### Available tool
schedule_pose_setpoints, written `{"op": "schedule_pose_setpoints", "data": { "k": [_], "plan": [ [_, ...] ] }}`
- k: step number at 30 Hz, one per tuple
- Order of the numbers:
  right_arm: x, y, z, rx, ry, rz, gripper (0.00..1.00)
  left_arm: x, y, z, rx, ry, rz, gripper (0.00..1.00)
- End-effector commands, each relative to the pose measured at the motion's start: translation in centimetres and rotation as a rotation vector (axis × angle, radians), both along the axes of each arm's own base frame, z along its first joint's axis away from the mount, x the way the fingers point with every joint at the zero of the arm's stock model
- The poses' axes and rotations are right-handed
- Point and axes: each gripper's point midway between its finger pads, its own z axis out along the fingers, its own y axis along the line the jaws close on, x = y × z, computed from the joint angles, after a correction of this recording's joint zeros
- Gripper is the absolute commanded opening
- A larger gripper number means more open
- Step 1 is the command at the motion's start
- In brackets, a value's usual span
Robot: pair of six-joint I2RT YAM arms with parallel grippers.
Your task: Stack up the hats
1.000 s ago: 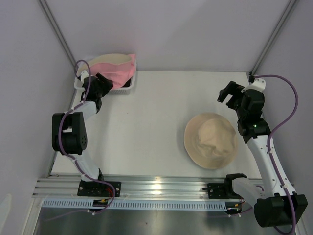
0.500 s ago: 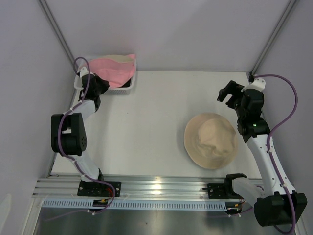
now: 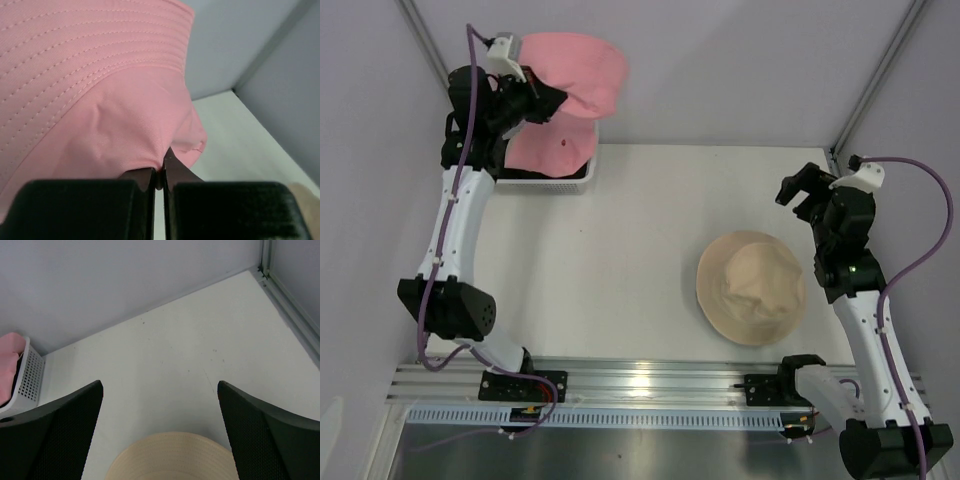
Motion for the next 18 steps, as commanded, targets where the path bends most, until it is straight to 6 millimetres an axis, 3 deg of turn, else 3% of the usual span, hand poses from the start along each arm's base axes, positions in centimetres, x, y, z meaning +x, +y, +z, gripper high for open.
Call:
{"op": "schedule_pose_setpoints", "data": {
  "k": [1, 5, 8, 10, 11, 12, 13, 15, 18],
  "plan": [
    [-2.1, -0.9, 4.5, 0.004, -0.13, -0.038, 0.99, -8.0, -6.8, 2.2, 0.145, -0.043, -0.307, 0.01],
    [-4.4, 0.3, 6.4, -0.002, -0.229, 0.049, 0.99, -12.7, -11.3, 4.4, 0.079, -0.114, -0.502, 0.01],
    [-6.5, -0.2, 7.8, 0.007, -0.294, 0.027, 0.99, -17.4, -14.4, 5.6, -0.016, -0.123, -0.705, 0.01],
    [-7.7, -0.5, 8.6, 0.01, -0.325, 0.017, 0.99, -19.8, -15.6, 5.2, -0.039, -0.114, -0.811, 0.01],
    [-8.1, -0.5, 8.6, 0.009, -0.323, 0.019, 0.99, -22.3, -16.5, 4.9, -0.032, -0.122, -0.907, 0.01],
    [-8.5, -0.5, 8.9, 0.013, -0.33, 0.022, 1.0, -23.4, -16.9, 4.9, -0.019, -0.137, -0.946, 0.01],
    [-8.8, -0.2, 9.0, 0.013, -0.333, 0.037, 0.99, -24.4, -17.1, 3.9, 0.029, -0.151, -0.979, 0.01],
    [-9.4, 0.3, 9.2, 0.005, -0.343, 0.074, 0.99, -25.5, -17.6, 3.9, 0.089, -0.188, -0.958, 0.01],
    [-10.4, 3.0, 9.7, -0.054, -0.379, 0.243, 0.99, -26.0, -17.3, 2.6, 0.165, -0.204, -0.951, 0.01]
  ]
}}
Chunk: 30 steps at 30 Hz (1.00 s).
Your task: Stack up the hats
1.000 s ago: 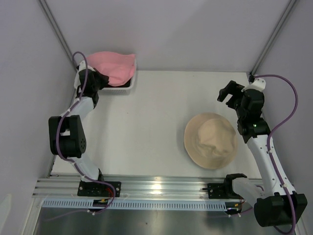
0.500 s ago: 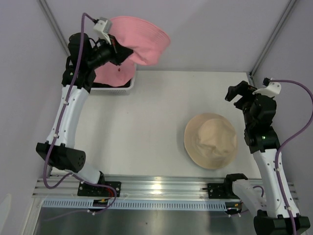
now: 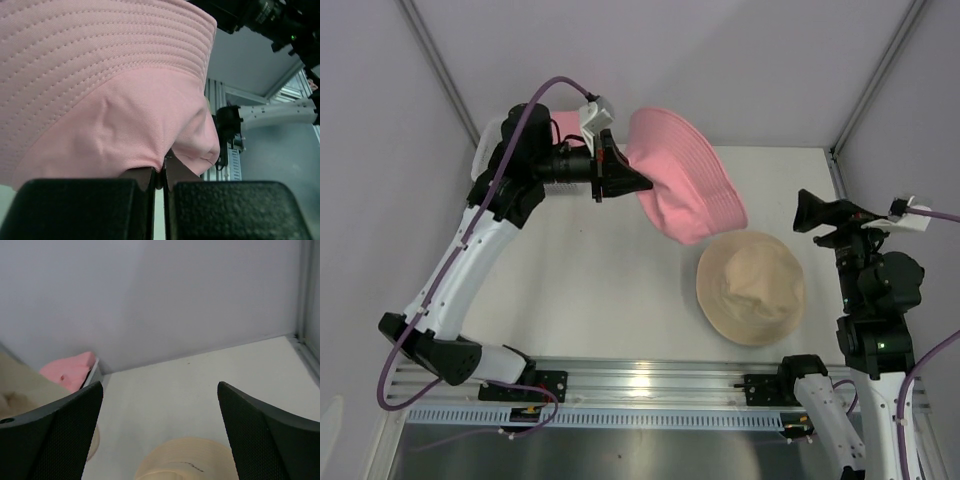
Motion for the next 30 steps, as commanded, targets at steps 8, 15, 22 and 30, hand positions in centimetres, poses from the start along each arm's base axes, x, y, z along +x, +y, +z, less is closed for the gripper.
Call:
{"op": "schedule_pose_setpoints", "data": {
  "k": [8, 15, 22, 30],
  "plan": [
    [-5.0, 12.2, 2.6, -0.285, -0.267, 0.751, 0.99, -3.2, 0.4, -0.5, 0.043, -0.076, -0.07, 0.01],
    [-4.6, 15.4, 4.7, -0.221, -0.283, 0.974, 0.99, -3.1, 0.0, -1.1, 0.05, -0.061, -0.056, 0.01],
    [-3.2, 20.3, 4.4, -0.215, -0.216, 1.103, 0.99, -3.3, -0.3, -0.4, 0.037, -0.075, -0.063, 0.01],
    [0.7, 19.6, 4.3, -0.062, -0.045, 0.903, 0.0, -1.0, -0.2, -1.7, 0.073, -0.021, 0.065, 0.06]
  ]
}}
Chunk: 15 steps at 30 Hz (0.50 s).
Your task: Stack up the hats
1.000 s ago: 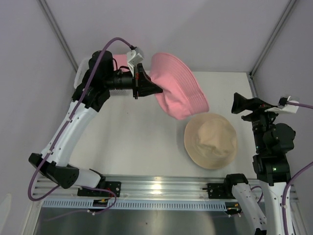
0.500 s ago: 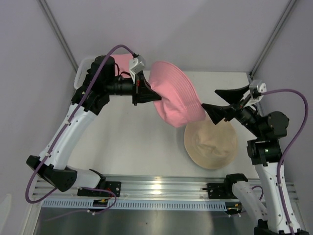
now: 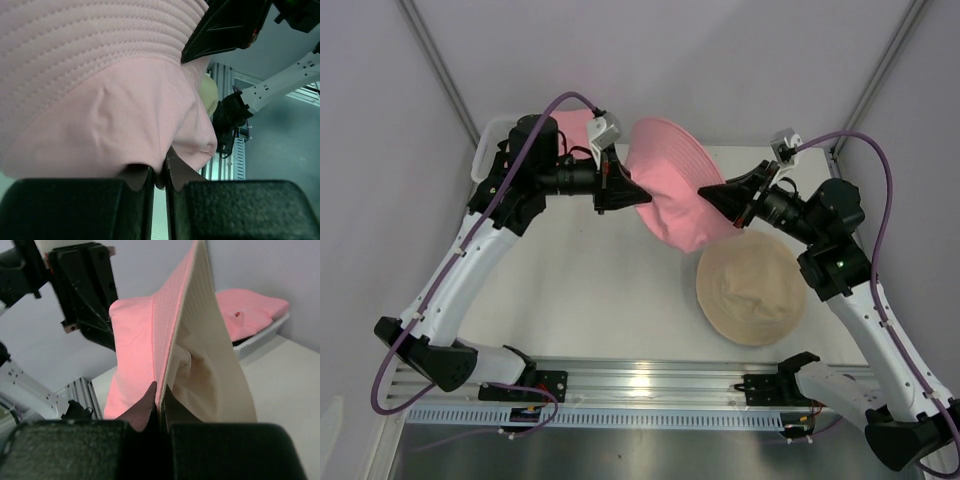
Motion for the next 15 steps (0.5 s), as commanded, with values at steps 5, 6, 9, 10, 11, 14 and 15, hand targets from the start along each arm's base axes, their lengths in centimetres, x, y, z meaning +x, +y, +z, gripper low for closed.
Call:
{"op": "schedule_pose_setpoints", "data": {
  "k": [5, 6, 9, 10, 11, 14, 15],
  "plan": [
    [-0.2, -1.9, 2.2, 0.266, 0.253, -0.127, 0.0, 2.2, 1.5, 0.0, -0.01, 0.008, 0.251, 0.52],
    [-0.5, -2.0, 2.1, 0.297, 0.279, -0.125, 0.0, 2.4, 1.8, 0.9, -0.045, -0.016, 0.284, 0.56],
    [0.6, -3.2, -0.1, 0.365, 0.419, -0.231, 0.0, 2.6, 3.4, 1.4, -0.104, -0.04, 0.401, 0.7],
    [0.0, -3.7, 0.3, 0.409, 0.434, -0.238, 0.0, 3.1, 3.9, 0.9, -0.106, -0.036, 0.451, 0.72],
    [0.1, -4.0, -0.8, 0.428, 0.465, -0.255, 0.0, 2.9, 4.3, 0.9, -0.116, -0.041, 0.471, 0.78],
    [-0.7, -5.9, -0.8, 0.481, 0.465, -0.338, 0.0, 4.1, 5.1, 0.6, -0.118, -0.028, 0.557, 0.81],
    [-0.4, -7.0, -0.8, 0.5, 0.462, -0.404, 0.0, 4.5, 5.1, 0.1, -0.108, -0.014, 0.571, 0.82]
  ]
}}
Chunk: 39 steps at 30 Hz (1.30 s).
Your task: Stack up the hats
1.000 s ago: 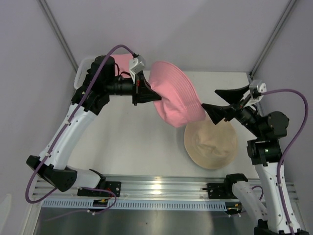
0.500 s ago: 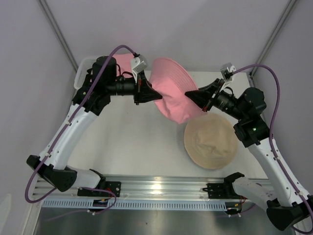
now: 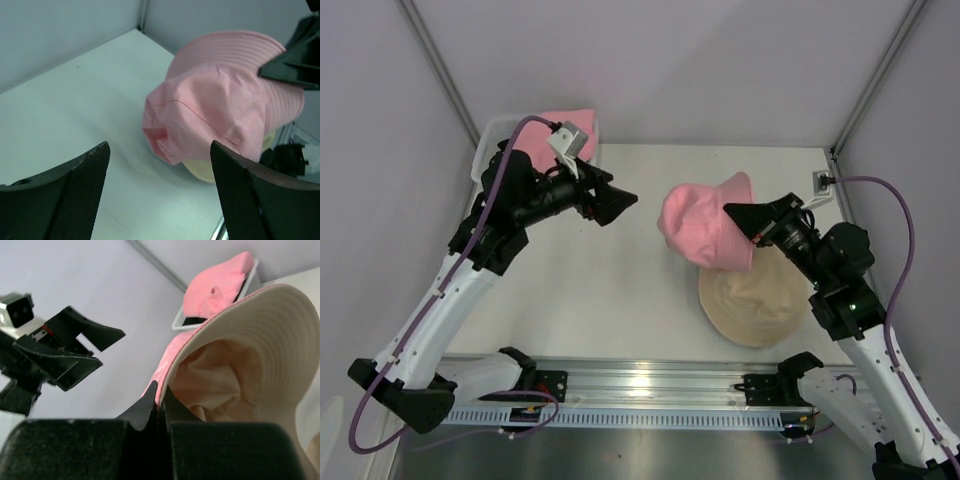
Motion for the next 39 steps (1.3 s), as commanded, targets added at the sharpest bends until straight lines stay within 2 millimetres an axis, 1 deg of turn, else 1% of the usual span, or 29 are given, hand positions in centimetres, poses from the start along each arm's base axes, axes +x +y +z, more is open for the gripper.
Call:
{"op": "schedule_pose_setpoints", "data": {
  "k": [1, 2, 6, 7, 9, 10, 11, 13, 14, 15, 16, 17, 18, 19, 20, 21, 22, 23, 24, 25, 26, 27, 28, 29, 31, 32, 35, 38, 39],
  "plan": [
    [-0.5, -3.8, 2.0, 0.11, 0.022, -0.197, 0.0, 2.2, 0.8, 1.3, -0.056, -0.026, 0.136, 0.85],
    [-0.3, -4.8, 2.0, 0.124, 0.031, -0.256, 0.0, 2.5, 0.7, 1.0, -0.056, -0.014, 0.14, 0.85],
    [-0.3, -6.6, 1.0, 0.143, 0.093, -0.349, 0.0, 4.7, 0.2, -0.9, -0.043, 0.038, 0.194, 0.87],
    [-0.1, -6.7, 0.2, 0.133, 0.124, -0.365, 0.0, 5.7, 0.0, -2.2, -0.027, 0.069, 0.216, 0.88],
    [0.9, -6.9, -0.8, 0.159, 0.18, -0.402, 0.0, 7.0, 0.1, -3.3, -0.026, 0.099, 0.269, 0.88],
    [1.3, -6.7, -0.5, 0.18, 0.176, -0.399, 0.0, 7.7, 0.0, -4.7, -0.011, 0.129, 0.287, 0.87],
    [1.7, -6.3, -0.4, 0.188, 0.178, -0.384, 0.0, 8.1, 0.0, -5.0, -0.016, 0.137, 0.301, 0.87],
    [2.6, -4.5, 0.6, 0.214, 0.166, -0.32, 0.0, 8.9, 0.4, -6.8, -0.022, 0.183, 0.351, 0.87],
    [2.8, -3.9, 0.9, 0.215, 0.165, -0.306, 0.0, 9.4, 0.4, -6.6, -0.075, 0.2, 0.377, 0.87],
    [3.6, -3.4, 0.8, 0.208, 0.175, -0.309, 0.0, 9.6, 0.5, -6.6, -0.109, 0.21, 0.391, 0.87],
    [3.9, -3.1, 1.5, 0.211, 0.152, -0.314, 0.0, 9.6, 0.8, -7.8, -0.134, 0.241, 0.39, 0.87],
    [4.1, -3.2, 2.7, 0.224, 0.127, -0.333, 0.0, 9.3, 0.7, -8.7, -0.184, 0.29, 0.389, 0.87],
    [3.9, -2.3, 3.3, 0.227, 0.116, -0.312, 0.0, 9.4, 0.4, -8.6, -0.234, 0.27, 0.362, 0.87],
    [4.4, -1.6, 3.6, 0.225, 0.107, -0.311, 0.0, 9.1, 0.0, -8.6, -0.258, 0.278, 0.323, 0.87],
    [4.5, -1.4, 4.6, 0.238, 0.09, -0.318, 0.0, 9.0, -0.2, -9.2, -0.271, 0.297, 0.315, 0.87],
    [4.1, 0.0, 5.1, 0.241, 0.082, -0.283, 0.0, 8.9, -0.5, -9.3, -0.281, 0.294, 0.298, 0.87],
    [4.6, 1.0, 4.6, 0.219, 0.094, -0.279, 0.0, 8.9, -0.8, -9.5, -0.279, 0.302, 0.282, 0.87],
    [4.6, 1.4, 5.1, 0.217, 0.085, -0.287, 0.0, 9.2, -1.1, -10.2, -0.268, 0.32, 0.279, 0.87],
    [4.6, 2.2, 5.2, 0.196, 0.078, -0.282, 0.0, 9.4, -1.2, -10.5, -0.26, 0.327, 0.276, 0.86],
    [4.1, 4.2, 4.9, 0.166, 0.09, -0.253, 0.0, 9.3, -1.5, -11.2, -0.248, 0.345, 0.261, 0.86],
    [4.3, 4.4, 5.0, 0.129, 0.073, -0.294, 0.0, 9.4, -1.7, -11.4, -0.245, 0.351, 0.253, 0.86],
    [3.8, 4.9, 6.1, 0.119, 0.054, -0.294, 0.0, 9.6, -1.9, -12.4, -0.235, 0.37, 0.248, 0.85],
    [2.7, 6.4, 6.2, 0.102, 0.051, -0.266, 0.0, 9.6, -2.1, -12.4, -0.237, 0.371, 0.24, 0.85],
    [2.8, 6.7, 6.1, 0.074, 0.043, -0.291, 0.0, 9.6, -2.3, -12.6, -0.234, 0.375, 0.227, 0.85],
    [1.7, 7.8, 6.4, 0.061, 0.034, -0.27, 0.0, 9.8, -2.4, -13.3, -0.223, 0.384, 0.23, 0.84],
    [1.7, 7.7, 6.2, 0.051, 0.039, -0.29, 0.0, 9.9, -2.4, -13.4, -0.216, 0.379, 0.232, 0.84],
    [0.7, 7.5, 4.4, -0.009, 0.068, -0.318, 0.0, 10.1, -1.9, -13.5, -0.205, 0.37, 0.246, 0.84],
    [-0.5, 6.3, 1.9, -0.077, 0.125, -0.33, 0.0, 9.9, -1.5, -13.2, -0.196, 0.349, 0.245, 0.84],
    [-1.0, 5.2, 1.2, -0.104, 0.136, -0.334, 0.0, 9.8, -1.4, -13.3, -0.194, 0.347, 0.25, 0.84]
  ]
}}
